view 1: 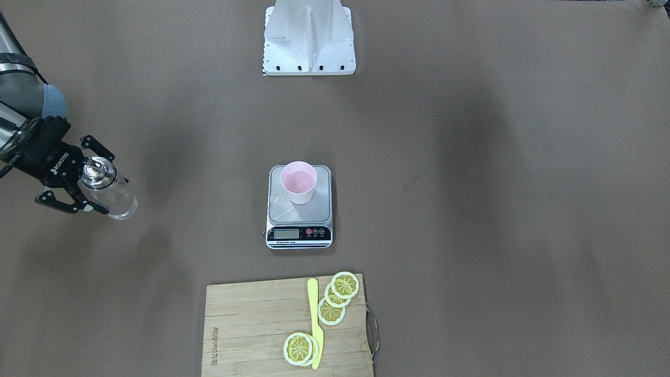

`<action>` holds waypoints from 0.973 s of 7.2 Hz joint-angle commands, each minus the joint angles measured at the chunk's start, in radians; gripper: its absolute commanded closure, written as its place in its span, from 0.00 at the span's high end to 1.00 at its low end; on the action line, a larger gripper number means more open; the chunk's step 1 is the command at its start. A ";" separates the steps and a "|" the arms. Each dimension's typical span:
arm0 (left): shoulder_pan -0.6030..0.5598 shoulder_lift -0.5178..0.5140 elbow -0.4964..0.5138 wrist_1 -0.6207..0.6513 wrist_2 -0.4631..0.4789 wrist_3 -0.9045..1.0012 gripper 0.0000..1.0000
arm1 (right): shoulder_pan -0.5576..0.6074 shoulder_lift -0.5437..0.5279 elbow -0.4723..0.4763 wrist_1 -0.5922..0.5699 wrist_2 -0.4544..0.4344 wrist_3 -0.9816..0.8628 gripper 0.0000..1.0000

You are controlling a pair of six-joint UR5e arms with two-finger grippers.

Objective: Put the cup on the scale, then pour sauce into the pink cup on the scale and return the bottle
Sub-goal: 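Carry the glass sauce bottle beside the scale and lower it to the table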

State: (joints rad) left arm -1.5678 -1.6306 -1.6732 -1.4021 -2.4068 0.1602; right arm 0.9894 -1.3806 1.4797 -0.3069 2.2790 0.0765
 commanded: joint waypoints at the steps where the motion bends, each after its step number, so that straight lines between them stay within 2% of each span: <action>1: 0.002 -0.002 0.001 0.000 0.000 -0.002 0.98 | -0.093 0.006 -0.013 0.045 -0.103 0.054 0.00; 2: 0.002 -0.002 0.001 0.000 0.000 -0.002 0.98 | -0.115 0.006 -0.007 0.055 -0.127 0.080 0.00; 3: 0.002 -0.002 0.001 0.000 0.000 -0.002 0.98 | -0.167 0.006 -0.016 0.118 -0.166 0.118 0.00; 5: 0.002 -0.002 0.003 0.000 0.000 -0.002 0.98 | -0.225 0.034 -0.016 0.123 -0.234 0.149 0.00; 7: 0.002 -0.002 0.004 0.000 0.000 -0.002 0.98 | -0.242 0.049 -0.027 0.121 -0.245 0.149 0.00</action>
State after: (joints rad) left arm -1.5662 -1.6322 -1.6701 -1.4021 -2.4068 0.1580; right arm 0.7603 -1.3403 1.4589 -0.1864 2.0471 0.2220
